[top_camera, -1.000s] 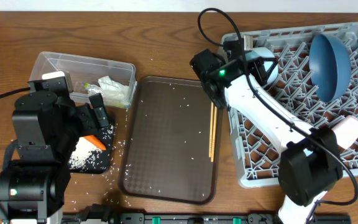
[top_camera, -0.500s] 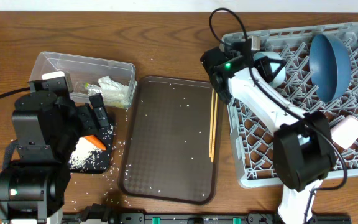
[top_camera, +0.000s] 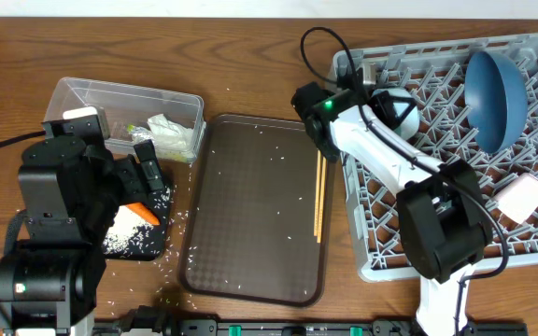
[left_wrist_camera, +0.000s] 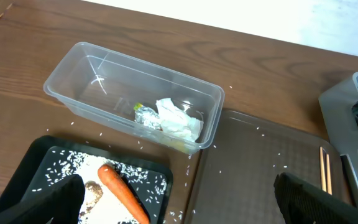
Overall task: Sort waste into correct bins and load items into the dishwasher rack
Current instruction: 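Withdraw the right gripper from the rack toward the brown tray, then lower the right gripper onto the wooden chopsticks on the brown tray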
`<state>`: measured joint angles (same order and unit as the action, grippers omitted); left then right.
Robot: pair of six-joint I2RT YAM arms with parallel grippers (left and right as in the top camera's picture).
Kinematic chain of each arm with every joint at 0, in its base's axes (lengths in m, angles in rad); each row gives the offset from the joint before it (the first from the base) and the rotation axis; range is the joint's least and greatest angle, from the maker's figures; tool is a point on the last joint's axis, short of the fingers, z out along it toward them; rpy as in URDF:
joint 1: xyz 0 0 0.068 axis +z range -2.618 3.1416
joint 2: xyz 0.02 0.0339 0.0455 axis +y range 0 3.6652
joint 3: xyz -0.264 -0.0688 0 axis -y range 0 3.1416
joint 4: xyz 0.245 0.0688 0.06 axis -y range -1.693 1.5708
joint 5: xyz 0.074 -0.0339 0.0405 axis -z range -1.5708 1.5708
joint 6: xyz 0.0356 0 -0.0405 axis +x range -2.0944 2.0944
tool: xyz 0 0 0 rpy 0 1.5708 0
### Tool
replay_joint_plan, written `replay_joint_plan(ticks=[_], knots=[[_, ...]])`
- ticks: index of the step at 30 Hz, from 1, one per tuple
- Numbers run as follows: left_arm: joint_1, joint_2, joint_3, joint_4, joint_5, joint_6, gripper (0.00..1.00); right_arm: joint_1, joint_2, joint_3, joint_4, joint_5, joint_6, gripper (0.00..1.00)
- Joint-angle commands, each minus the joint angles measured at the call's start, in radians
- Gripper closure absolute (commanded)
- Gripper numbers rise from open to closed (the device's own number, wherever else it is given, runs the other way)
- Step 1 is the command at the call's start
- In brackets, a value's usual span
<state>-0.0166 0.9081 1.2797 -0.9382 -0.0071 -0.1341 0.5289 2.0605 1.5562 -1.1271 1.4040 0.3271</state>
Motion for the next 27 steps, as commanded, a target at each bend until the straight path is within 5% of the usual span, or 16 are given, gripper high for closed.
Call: replay_joint_plan(ticks=[1, 5, 12, 27], knots=[[0.004, -0.001, 0.002, -0.001, -0.008, -0.009, 0.02, 0.023, 0.020, -0.003, -0.003, -0.096, -0.022, 0.99], [0.004, -0.001, 0.002, -0.001, -0.008, -0.009, 0.02, 0.036, 0.020, -0.003, -0.027, -0.148, -0.030, 0.93], [0.004, -0.001, 0.002, -0.001, -0.008, -0.009, 0.02, 0.082, 0.020, -0.002, -0.124, -0.198, -0.045, 0.48], [0.004, -0.001, 0.002, -0.001, -0.008, -0.009, 0.02, 0.160, -0.022, 0.155, -0.119, -0.395, -0.146, 0.41]])
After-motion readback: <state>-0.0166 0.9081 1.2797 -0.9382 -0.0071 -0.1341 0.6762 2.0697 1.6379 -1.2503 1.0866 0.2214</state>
